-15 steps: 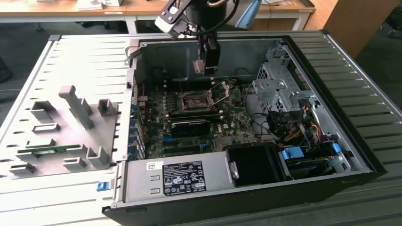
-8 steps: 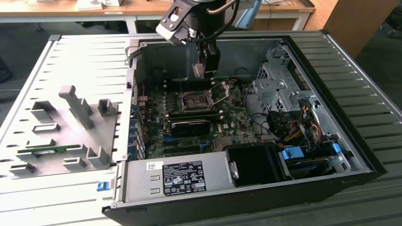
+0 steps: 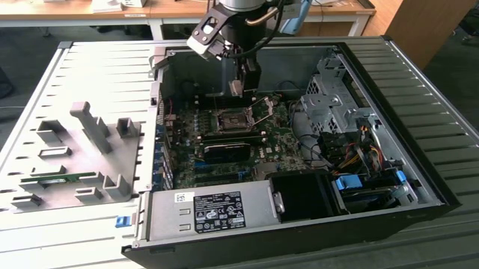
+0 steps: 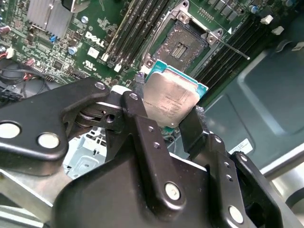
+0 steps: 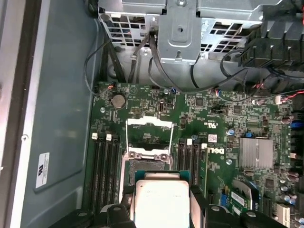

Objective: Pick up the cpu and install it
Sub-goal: 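Place the cpu into insertion slot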

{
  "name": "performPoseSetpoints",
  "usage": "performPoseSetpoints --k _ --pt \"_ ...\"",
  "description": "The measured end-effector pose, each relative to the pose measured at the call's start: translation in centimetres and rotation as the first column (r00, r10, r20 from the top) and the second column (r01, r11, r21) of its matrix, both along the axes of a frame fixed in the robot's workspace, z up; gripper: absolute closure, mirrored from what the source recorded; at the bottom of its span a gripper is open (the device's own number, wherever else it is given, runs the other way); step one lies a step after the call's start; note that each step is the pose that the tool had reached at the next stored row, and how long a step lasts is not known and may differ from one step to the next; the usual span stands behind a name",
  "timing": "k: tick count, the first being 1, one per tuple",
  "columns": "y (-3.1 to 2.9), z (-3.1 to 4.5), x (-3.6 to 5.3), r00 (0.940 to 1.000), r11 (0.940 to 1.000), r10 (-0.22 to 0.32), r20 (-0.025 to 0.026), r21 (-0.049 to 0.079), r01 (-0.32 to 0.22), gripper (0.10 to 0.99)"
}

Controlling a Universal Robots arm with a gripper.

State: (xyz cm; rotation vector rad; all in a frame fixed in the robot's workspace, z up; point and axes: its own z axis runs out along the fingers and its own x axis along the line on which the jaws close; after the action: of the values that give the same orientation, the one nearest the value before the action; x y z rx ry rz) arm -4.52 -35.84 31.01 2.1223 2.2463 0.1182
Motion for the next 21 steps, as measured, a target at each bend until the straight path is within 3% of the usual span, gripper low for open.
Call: performPoseSetpoints --k 7,21 --pt "0.34 -1.31 -0.01 1.0 1.0 -0.004 0.0 0.0 0.004 0.545" --pt "0.53 -2.68 -0.33 1.0 1.0 -0.007 0.0 0.0 0.007 0.545"
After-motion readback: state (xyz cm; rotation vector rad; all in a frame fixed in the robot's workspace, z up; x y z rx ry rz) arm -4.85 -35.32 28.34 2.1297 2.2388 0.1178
